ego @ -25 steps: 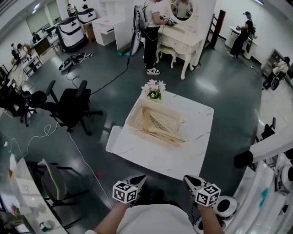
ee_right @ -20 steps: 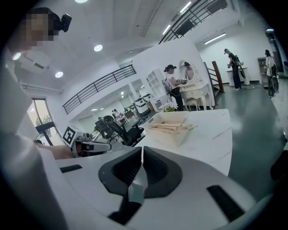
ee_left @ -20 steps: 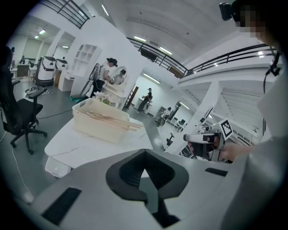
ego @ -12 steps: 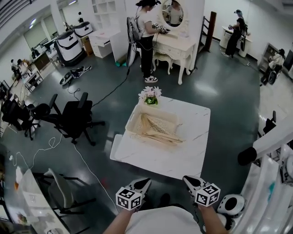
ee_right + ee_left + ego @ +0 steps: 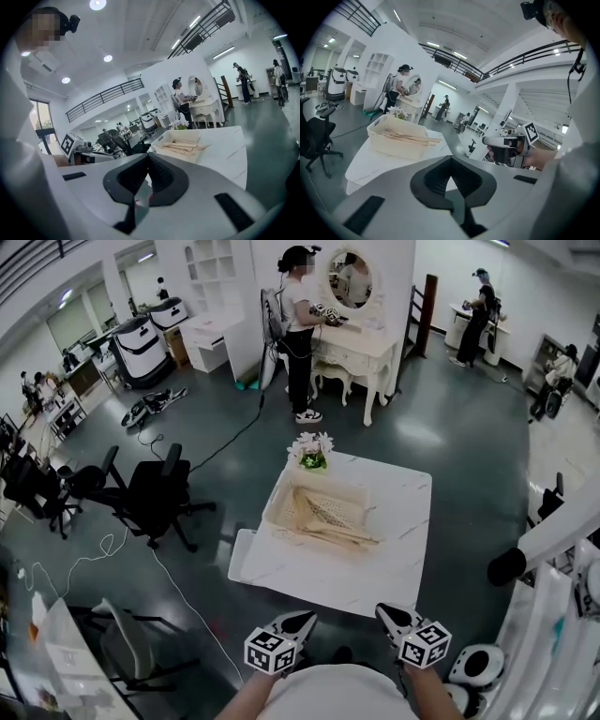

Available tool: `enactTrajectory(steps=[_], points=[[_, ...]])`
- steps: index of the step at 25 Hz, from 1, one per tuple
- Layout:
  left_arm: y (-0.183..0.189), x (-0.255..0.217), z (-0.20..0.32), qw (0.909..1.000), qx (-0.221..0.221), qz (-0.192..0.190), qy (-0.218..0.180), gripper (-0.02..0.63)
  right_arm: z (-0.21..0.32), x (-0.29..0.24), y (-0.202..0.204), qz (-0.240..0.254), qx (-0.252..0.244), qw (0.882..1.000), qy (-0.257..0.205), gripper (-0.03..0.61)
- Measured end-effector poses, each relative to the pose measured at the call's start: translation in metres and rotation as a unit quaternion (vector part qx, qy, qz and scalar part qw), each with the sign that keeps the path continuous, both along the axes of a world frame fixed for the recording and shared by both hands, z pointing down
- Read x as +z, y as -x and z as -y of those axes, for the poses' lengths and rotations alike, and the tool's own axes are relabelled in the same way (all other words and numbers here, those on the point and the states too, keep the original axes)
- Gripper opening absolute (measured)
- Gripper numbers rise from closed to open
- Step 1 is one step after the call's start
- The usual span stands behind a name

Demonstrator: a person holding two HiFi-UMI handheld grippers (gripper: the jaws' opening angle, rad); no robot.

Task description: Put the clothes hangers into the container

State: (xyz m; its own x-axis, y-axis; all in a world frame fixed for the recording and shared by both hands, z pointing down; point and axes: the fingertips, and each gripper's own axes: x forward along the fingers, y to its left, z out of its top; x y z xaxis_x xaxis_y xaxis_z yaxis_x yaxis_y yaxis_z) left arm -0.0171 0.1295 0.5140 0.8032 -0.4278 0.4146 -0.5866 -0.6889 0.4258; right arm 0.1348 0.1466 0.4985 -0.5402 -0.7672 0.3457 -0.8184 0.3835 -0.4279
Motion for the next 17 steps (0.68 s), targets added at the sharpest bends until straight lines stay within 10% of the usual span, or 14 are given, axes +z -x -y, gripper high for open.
enactTrajectory(steps=[17], points=[[0.005, -0.013, 0.03, 0.9999, 0.0, -0.007, -0.011, 0.008, 0.027, -0.016, 0.004, 0.005, 0.013, 1.0, -0.013, 0.018]])
